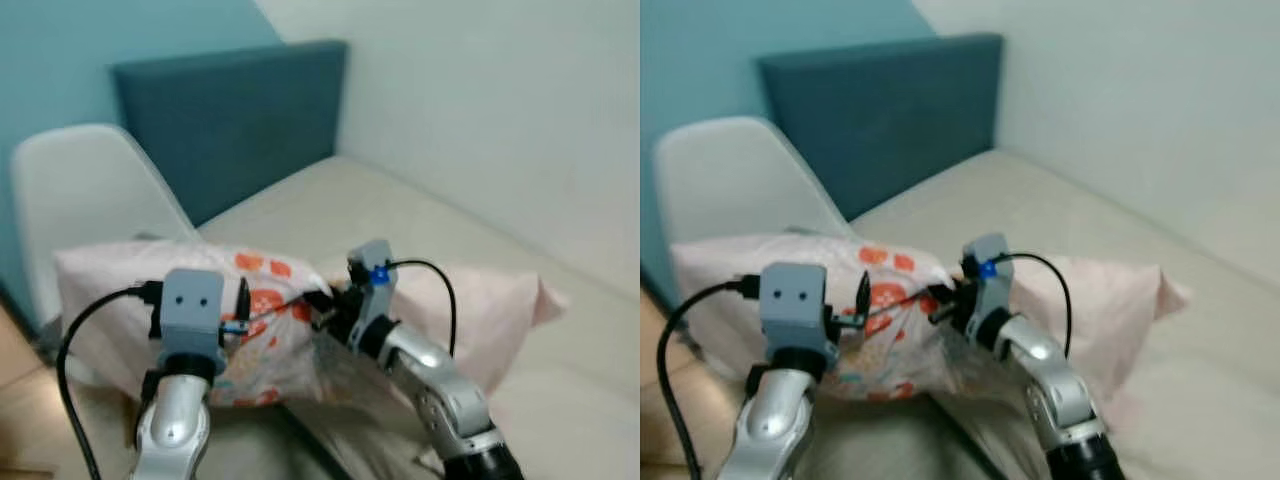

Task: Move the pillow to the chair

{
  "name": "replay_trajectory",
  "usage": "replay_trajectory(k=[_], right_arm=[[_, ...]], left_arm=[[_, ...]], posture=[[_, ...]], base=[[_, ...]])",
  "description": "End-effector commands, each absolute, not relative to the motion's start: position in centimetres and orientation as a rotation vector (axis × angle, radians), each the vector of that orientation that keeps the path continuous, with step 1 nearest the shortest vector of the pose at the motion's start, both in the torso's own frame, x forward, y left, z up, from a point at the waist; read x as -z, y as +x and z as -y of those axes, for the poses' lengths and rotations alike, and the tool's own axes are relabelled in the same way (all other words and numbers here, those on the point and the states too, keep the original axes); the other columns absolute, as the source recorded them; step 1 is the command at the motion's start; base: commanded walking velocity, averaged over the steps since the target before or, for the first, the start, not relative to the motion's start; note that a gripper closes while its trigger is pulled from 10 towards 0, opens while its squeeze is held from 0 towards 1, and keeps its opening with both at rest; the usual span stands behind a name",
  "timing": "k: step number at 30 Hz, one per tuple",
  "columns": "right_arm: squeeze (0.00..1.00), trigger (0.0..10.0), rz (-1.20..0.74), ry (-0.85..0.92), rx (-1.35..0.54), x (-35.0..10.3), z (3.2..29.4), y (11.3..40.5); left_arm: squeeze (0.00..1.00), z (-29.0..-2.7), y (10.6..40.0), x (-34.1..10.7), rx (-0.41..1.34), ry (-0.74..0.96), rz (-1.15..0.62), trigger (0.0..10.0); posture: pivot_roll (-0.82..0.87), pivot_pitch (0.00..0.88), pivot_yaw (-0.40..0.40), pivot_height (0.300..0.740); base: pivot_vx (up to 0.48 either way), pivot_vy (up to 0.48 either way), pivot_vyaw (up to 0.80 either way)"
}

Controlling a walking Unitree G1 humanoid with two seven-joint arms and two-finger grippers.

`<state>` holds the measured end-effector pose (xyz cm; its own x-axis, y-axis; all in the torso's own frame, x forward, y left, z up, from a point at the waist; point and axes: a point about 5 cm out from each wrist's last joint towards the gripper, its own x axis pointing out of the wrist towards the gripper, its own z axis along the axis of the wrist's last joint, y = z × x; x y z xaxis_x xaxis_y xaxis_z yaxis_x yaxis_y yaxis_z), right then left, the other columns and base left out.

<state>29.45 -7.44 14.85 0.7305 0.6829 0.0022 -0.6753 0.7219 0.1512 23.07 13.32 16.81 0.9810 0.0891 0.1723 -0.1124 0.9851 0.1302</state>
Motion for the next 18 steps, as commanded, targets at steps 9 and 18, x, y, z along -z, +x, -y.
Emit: replay_trajectory(k=[9,18], right_arm=[[0.00,10.0,0.060,0.160,-0.782,-16.93,7.13,29.69],[0.00,10.0,0.063,0.162,-0.786,-16.99,7.08,29.77]], left_arm=[[0.00,-13.14,23.35,-16.88,-0.096,0.165,0.163,10.0],[0.00,-13.09,23.48,-16.96,-0.096,0.172,0.166,10.0]], posture=[[0.11,0.000,-0.123,0.740],[0.11,0.000,-0.122,0.740]], base=[[0.000,0.000,0.50],[0.000,0.000,0.50]])
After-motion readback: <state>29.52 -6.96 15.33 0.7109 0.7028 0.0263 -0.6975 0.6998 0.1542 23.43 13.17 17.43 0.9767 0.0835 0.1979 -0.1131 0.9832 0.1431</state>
